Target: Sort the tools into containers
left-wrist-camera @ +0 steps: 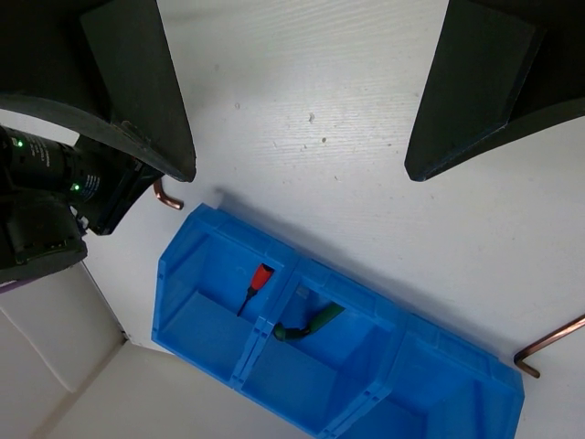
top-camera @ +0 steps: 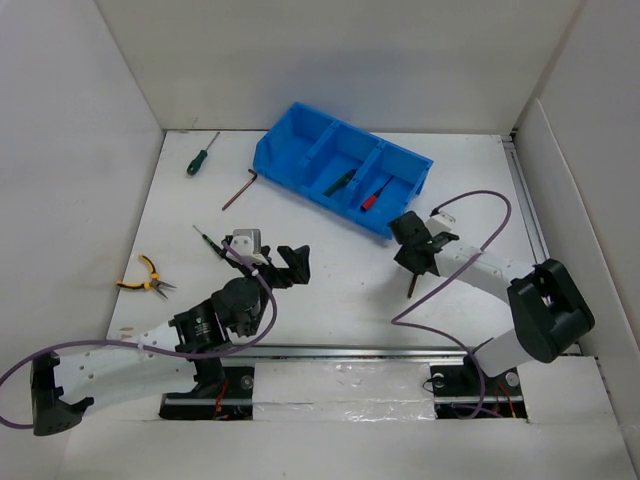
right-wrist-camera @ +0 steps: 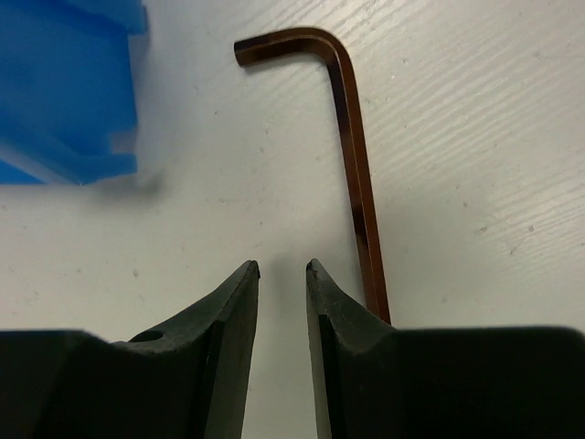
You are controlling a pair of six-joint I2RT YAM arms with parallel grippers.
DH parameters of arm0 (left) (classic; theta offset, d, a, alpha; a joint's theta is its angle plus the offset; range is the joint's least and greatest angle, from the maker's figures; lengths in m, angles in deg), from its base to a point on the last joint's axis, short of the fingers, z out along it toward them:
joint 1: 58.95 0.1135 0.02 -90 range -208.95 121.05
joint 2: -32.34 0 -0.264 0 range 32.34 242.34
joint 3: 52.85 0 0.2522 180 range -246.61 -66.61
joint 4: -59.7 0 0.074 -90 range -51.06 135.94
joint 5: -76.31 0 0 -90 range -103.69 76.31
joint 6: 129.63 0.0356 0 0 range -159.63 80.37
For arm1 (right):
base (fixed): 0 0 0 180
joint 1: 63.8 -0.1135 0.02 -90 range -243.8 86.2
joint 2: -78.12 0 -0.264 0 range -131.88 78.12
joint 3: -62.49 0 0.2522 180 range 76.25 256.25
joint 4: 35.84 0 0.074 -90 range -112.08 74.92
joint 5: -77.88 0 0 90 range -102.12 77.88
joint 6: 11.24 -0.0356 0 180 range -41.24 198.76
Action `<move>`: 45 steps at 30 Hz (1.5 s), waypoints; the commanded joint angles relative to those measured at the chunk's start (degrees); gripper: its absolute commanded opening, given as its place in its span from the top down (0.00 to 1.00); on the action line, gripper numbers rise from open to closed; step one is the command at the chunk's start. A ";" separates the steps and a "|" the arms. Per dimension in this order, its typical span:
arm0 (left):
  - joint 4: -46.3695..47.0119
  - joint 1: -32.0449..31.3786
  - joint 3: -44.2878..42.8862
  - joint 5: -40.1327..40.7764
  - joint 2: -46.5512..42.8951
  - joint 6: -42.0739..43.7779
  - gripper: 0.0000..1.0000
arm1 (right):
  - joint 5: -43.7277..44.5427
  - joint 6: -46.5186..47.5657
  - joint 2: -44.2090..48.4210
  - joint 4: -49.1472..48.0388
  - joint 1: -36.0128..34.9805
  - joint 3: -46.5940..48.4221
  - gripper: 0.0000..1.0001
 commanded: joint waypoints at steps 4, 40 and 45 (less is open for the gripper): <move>2.02 0.38 -1.27 0.00 0.12 0.35 0.01 | -0.80 1.41 3.26 -2.76 4.88 -0.18 0.66; 1.67 0.38 0.40 -2.81 -7.26 0.88 0.01 | -6.77 9.32 -8.68 0.32 14.56 8.79 0.59; 1.32 0.38 0.40 -3.33 -8.66 0.79 0.01 | -6.60 8.44 -10.17 2.42 12.72 10.89 0.59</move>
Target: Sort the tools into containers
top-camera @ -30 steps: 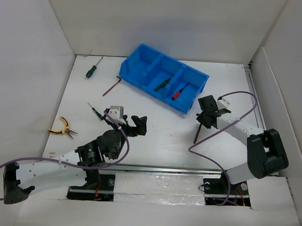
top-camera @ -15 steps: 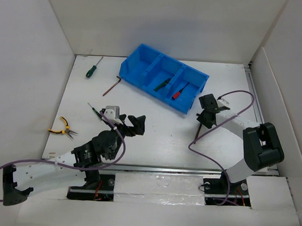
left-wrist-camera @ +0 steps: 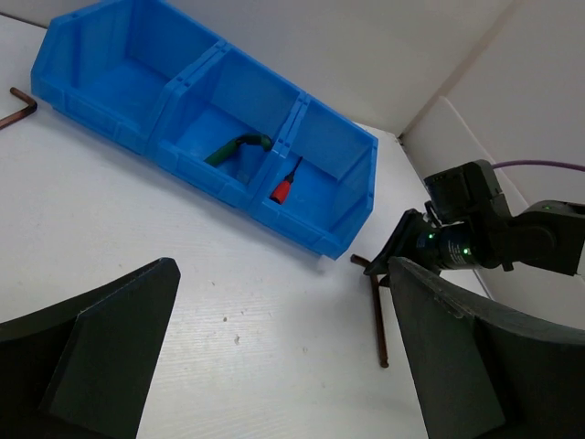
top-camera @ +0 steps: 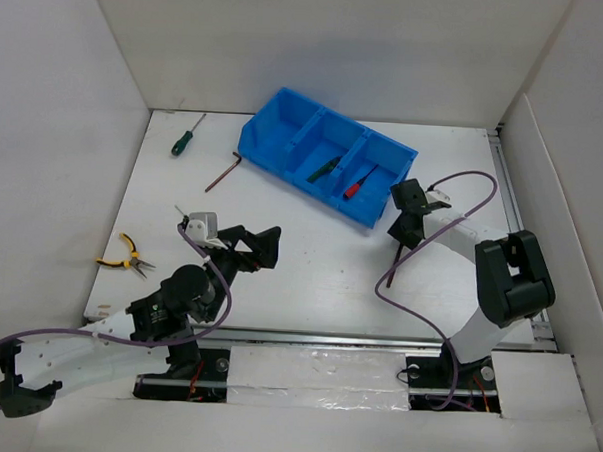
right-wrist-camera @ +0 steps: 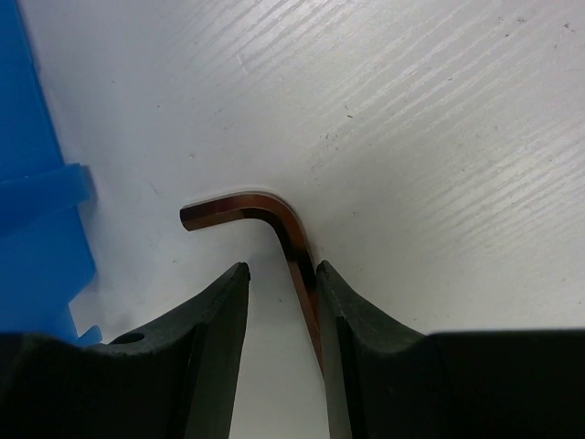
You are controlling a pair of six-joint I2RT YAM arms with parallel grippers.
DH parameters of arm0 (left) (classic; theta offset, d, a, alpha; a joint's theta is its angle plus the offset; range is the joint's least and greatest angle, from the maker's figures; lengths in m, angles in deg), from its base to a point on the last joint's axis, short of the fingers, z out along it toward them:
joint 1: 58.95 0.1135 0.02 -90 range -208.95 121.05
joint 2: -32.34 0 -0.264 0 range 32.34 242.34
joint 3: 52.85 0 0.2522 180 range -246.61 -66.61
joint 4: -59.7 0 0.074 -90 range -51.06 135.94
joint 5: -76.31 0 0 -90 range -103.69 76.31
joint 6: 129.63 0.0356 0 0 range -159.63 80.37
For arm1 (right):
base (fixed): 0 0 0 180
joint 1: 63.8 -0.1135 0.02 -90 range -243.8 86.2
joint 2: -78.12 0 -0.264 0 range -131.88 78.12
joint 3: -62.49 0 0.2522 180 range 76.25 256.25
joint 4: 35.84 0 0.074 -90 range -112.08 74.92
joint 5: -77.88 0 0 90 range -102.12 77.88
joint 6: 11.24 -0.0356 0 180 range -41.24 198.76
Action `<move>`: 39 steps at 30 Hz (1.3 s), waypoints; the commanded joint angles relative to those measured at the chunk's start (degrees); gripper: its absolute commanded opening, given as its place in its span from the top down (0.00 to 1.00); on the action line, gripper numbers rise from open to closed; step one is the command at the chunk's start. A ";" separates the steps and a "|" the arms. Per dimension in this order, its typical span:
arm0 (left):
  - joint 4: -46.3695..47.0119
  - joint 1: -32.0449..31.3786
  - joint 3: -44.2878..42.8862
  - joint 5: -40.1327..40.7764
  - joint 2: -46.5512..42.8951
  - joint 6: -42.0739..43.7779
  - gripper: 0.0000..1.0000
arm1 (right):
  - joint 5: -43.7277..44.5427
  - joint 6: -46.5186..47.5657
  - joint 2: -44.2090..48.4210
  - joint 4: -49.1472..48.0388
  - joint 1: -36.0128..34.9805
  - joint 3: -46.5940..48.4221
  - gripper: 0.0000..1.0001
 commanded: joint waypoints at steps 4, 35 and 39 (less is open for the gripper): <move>0.55 0.38 0.40 -1.06 -2.07 0.20 0.01 | 0.86 -1.51 -1.02 3.70 -1.93 3.29 0.59; 0.81 0.38 1.19 -1.24 -4.54 -0.51 0.01 | 3.67 -15.74 1.44 10.83 -23.02 -3.02 0.73; 0.64 0.38 0.67 -1.42 -3.92 -0.86 0.01 | 1.56 -16.72 1.27 5.56 -25.74 -5.84 0.86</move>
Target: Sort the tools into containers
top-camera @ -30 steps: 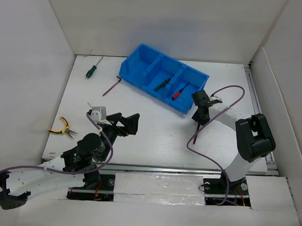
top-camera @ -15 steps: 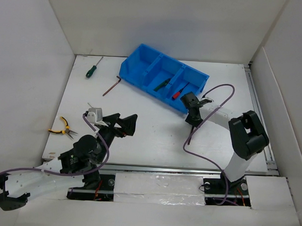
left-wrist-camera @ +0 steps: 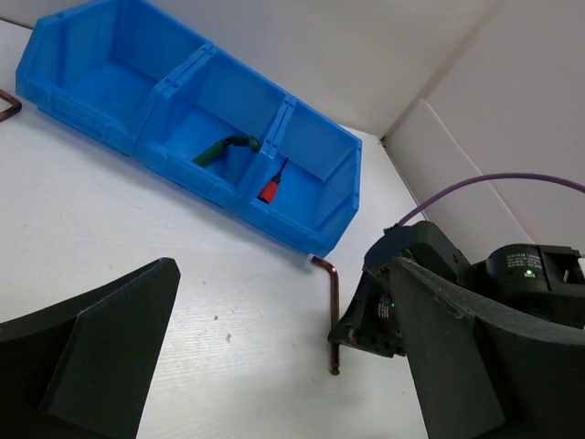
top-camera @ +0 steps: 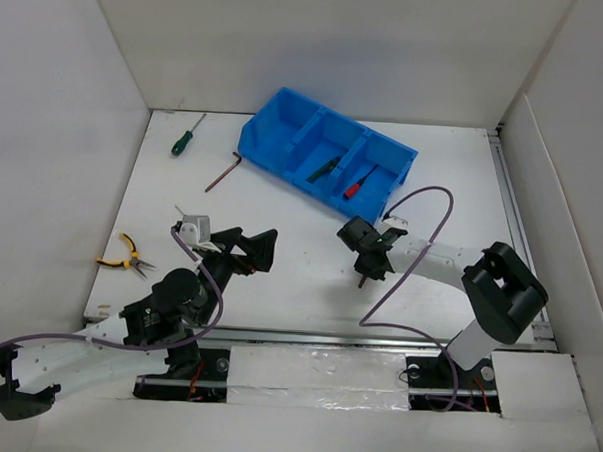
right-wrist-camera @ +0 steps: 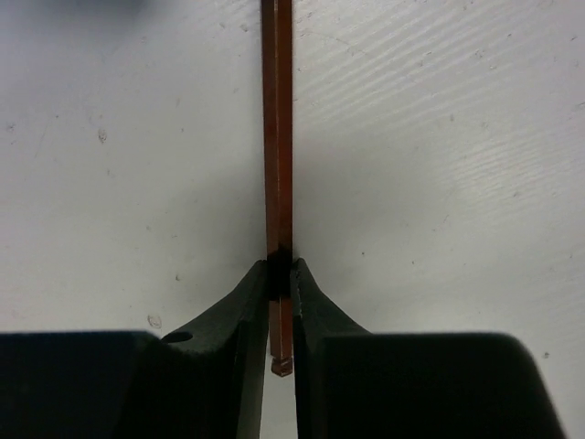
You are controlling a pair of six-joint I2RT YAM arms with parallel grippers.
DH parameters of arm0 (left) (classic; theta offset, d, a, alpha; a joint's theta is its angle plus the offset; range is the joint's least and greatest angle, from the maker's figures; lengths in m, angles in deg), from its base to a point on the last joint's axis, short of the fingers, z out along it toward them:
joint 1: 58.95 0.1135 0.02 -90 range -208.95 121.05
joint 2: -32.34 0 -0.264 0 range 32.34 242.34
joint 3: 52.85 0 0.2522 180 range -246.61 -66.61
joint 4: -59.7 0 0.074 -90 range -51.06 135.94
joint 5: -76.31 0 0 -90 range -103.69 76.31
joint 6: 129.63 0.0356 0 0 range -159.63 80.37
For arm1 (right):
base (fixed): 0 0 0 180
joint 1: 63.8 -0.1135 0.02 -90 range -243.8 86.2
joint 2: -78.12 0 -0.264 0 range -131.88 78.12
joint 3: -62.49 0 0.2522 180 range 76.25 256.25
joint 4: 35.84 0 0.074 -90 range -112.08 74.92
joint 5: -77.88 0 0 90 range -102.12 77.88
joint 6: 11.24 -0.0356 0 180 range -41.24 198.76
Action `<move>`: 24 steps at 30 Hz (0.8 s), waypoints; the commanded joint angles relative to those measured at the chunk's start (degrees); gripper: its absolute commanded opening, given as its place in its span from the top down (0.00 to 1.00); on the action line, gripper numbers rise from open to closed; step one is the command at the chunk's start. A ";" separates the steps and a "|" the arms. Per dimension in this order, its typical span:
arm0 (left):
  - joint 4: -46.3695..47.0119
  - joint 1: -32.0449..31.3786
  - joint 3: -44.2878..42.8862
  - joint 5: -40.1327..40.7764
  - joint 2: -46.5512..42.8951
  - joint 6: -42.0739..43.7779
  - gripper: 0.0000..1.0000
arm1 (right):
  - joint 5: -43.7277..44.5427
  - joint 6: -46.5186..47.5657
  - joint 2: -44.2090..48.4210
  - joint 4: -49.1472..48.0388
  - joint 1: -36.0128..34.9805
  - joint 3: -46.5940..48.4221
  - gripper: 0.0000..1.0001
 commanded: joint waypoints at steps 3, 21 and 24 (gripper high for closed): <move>1.84 0.38 -0.60 -0.46 0.85 -0.88 0.01 | -3.30 -2.84 -1.89 -3.74 -3.59 -2.09 0.98; -1.41 0.38 -3.68 -14.34 13.15 -12.30 0.01 | 15.15 -5.65 7.08 -8.22 -29.17 -5.34 1.00; -2.29 0.38 -3.07 -14.96 14.21 -14.49 0.01 | 17.53 -6.62 5.32 -8.48 -29.79 -4.72 1.00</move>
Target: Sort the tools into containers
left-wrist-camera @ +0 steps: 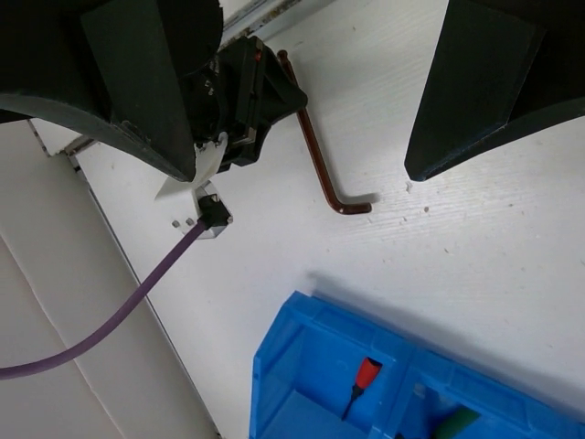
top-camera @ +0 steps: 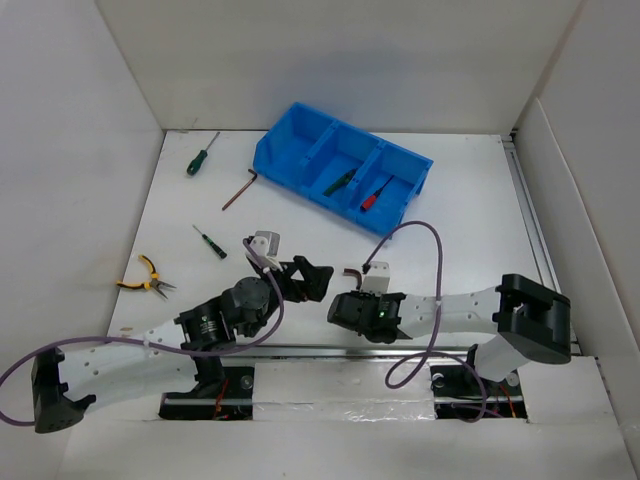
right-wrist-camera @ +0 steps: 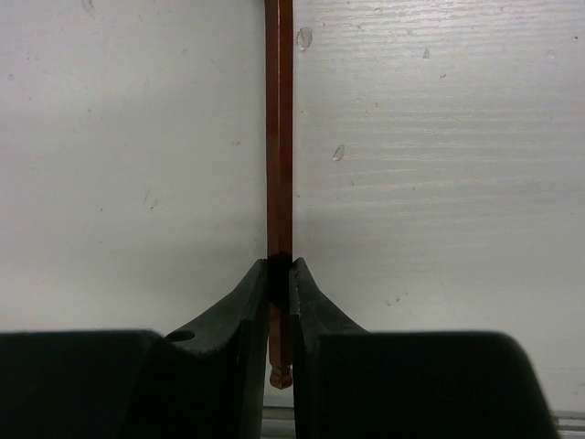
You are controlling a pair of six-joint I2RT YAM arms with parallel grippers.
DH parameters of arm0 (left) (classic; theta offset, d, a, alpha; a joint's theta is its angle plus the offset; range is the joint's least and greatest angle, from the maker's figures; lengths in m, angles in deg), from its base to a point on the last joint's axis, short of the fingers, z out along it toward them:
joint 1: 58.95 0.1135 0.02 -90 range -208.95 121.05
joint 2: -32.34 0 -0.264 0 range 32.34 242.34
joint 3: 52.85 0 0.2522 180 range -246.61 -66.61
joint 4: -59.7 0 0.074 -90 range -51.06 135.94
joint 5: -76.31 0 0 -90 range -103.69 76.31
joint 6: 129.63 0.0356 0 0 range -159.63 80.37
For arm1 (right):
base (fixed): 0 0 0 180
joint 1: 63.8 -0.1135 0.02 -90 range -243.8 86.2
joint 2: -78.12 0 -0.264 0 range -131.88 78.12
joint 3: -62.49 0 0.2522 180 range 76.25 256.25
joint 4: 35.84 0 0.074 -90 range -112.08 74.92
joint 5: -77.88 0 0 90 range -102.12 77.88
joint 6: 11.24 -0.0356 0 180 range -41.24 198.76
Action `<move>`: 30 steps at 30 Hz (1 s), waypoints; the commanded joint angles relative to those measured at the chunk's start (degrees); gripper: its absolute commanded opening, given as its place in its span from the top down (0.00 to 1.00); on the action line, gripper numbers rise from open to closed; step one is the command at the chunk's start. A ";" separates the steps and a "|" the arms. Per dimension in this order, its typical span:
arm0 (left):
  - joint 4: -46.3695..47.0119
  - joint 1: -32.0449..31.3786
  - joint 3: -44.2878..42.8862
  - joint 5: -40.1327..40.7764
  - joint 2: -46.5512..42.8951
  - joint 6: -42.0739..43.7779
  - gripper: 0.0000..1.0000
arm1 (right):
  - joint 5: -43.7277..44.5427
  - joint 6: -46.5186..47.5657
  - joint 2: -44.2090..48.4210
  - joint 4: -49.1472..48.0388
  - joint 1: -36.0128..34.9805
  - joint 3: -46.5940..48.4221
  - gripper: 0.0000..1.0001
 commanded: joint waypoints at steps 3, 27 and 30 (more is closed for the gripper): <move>0.92 0.36 -0.09 -2.83 0.73 -5.08 0.01 | 8.29 -2.14 -1.44 -4.68 -1.14 2.10 1.00; 20.96 8.62 4.14 -24.54 17.15 -5.09 0.13 | 14.79 4.36 20.26 -10.67 -9.84 -4.49 1.00; 22.37 8.62 2.73 -25.33 21.55 -5.00 0.19 | 15.94 3.84 21.15 -10.06 -11.42 -4.23 1.00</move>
